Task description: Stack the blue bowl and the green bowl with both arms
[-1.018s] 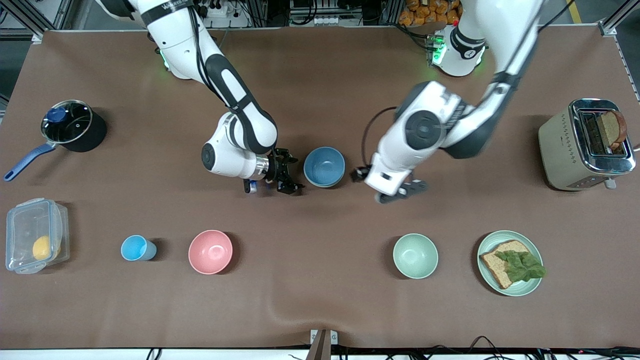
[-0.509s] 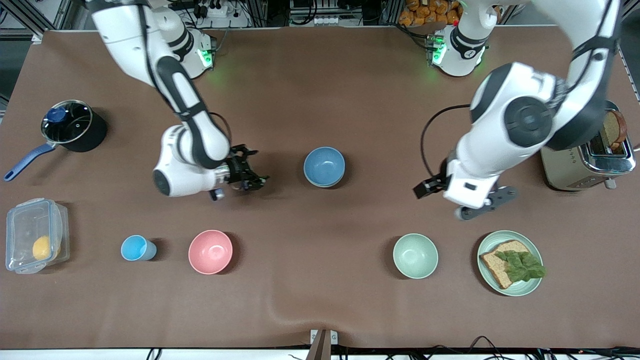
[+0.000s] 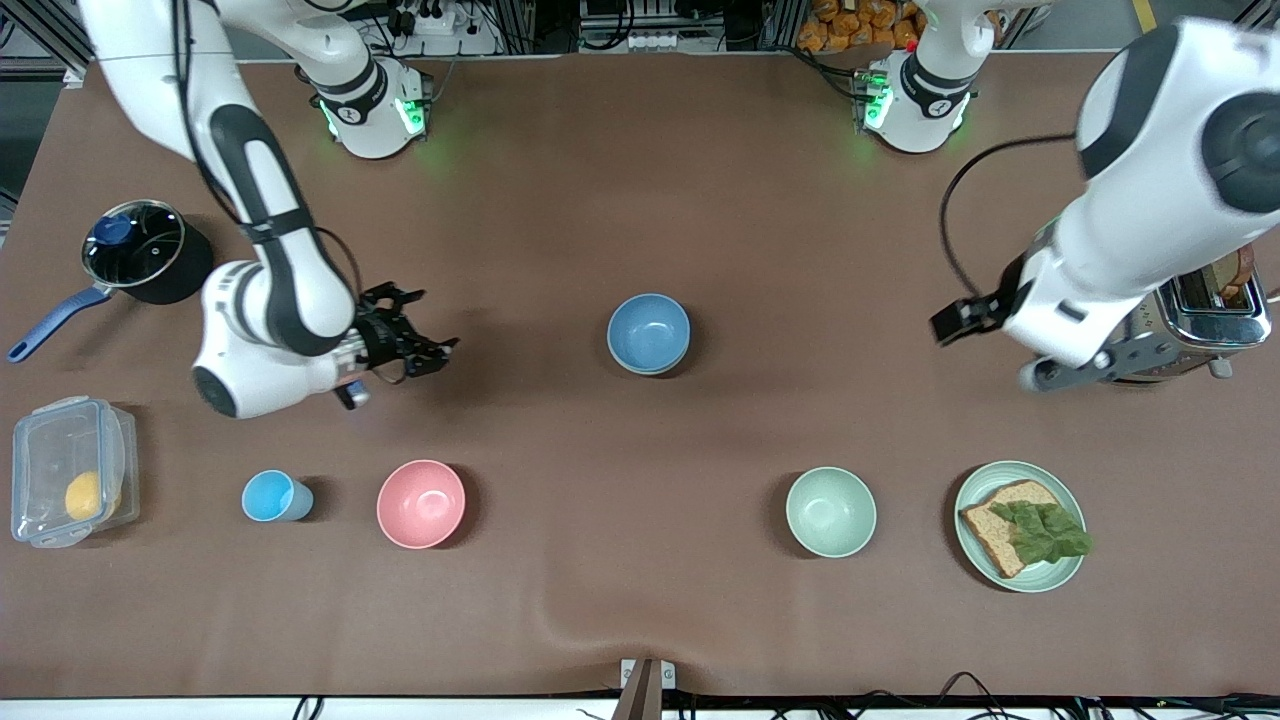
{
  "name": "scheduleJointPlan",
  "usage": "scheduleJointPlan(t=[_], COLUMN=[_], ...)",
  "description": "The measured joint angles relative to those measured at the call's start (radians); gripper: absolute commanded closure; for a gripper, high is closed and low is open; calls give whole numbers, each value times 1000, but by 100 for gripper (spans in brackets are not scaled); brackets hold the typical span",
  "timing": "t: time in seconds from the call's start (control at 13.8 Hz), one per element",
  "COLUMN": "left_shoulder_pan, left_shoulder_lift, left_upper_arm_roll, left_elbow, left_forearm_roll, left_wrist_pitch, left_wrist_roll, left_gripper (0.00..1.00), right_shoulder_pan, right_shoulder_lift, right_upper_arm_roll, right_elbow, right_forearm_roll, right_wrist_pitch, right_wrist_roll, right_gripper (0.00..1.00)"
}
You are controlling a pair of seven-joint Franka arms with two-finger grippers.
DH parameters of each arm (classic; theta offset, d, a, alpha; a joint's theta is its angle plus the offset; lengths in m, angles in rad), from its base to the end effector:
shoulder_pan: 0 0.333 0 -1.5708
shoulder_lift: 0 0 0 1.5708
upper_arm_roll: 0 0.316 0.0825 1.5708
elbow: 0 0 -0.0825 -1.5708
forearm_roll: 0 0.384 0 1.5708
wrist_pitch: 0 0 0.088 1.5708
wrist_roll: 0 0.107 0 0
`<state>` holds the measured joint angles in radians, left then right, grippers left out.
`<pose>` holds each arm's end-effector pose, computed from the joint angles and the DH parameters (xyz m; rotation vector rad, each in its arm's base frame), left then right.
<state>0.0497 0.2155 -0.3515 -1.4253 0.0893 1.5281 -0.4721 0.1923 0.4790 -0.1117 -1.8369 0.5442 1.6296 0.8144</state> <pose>0.5912 -0.1506 0.5702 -3.0753 -0.2674 0.1338 0.5605 0.1008 0.2468 -2.4649 1.2953 1.1675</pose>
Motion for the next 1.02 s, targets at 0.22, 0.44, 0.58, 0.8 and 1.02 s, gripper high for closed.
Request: scheduleJointPlan(t=[0.22, 0.44, 0.58, 0.8, 1.02], left_shoulder_pan=[-28, -69, -74, -79, -81], left_shoulder_lift=[-91, -189, -222, -230, -238], left_upper_arm_roll=[39, 84, 120, 182, 222], left_elbow=[-60, -125, -138, -139, -135], left_forearm_roll=[-13, -24, -25, -38, -51], left_wrist_pitch=[-31, -55, -80, -84, -84], left_wrist_roll=[70, 154, 236, 280, 294], left_gripper=[0, 0, 0, 0, 0], right_shoulder_pan=[-107, -181, -196, -228, -245], right_shoulder_lift=[-2, -10, -36, -87, -126], right_upper_arm_roll=[-1, 3, 54, 262, 419], right_elbow=[84, 116, 137, 205, 264], right_forearm_roll=[-101, -164, -253, -456, -556], right_wrist_pitch=[-112, -130, -135, -187, -229], right_wrist_roll=[-151, -257, -273, -271, -284], right_gripper=[0, 0, 0, 0, 0])
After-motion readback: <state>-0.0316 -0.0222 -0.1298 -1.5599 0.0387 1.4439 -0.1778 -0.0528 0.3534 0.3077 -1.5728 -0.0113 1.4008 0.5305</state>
